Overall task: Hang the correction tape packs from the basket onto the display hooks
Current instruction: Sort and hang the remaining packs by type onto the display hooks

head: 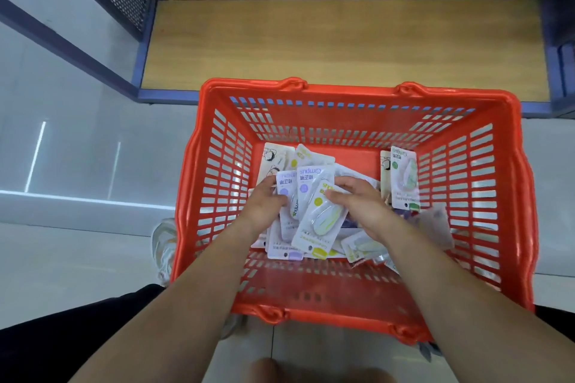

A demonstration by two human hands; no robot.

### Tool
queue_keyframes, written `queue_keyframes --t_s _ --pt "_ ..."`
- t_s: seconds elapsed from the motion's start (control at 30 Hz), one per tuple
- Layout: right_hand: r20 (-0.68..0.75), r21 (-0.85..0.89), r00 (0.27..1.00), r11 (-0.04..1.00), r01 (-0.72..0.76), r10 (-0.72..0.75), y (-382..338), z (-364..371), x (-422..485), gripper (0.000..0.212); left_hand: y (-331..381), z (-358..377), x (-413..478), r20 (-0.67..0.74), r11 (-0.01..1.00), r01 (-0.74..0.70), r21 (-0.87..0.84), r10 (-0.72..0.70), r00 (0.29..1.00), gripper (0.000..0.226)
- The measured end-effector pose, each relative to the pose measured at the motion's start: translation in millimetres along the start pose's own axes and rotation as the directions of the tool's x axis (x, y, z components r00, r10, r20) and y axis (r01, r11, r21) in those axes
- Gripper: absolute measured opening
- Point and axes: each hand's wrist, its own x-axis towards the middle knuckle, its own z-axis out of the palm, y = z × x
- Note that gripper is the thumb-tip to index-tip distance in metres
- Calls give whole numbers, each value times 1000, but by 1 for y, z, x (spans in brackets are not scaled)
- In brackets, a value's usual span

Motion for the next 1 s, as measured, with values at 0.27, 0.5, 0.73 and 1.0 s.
queue_keyframes --t_s 0.27,0.5,0.73,1.0 --pt "33 -42 999 999 -15 16 8 2 4 20 -11 2 11 58 997 -10 -79 15 998 43" --pt "-72 -6 997 1000 -12 11 11 -4 2 18 -13 3 11 54 994 -39 -98 45 998 68" --pt "-114 -64 993 998 4 -11 0 -19 0 12 -13 -1 13 48 990 -62 -126 68 997 40" --pt "-232 -550 945 832 69 -231 0 -46 12 26 -11 -5 14 21 988 -50 -145 54 998 39"
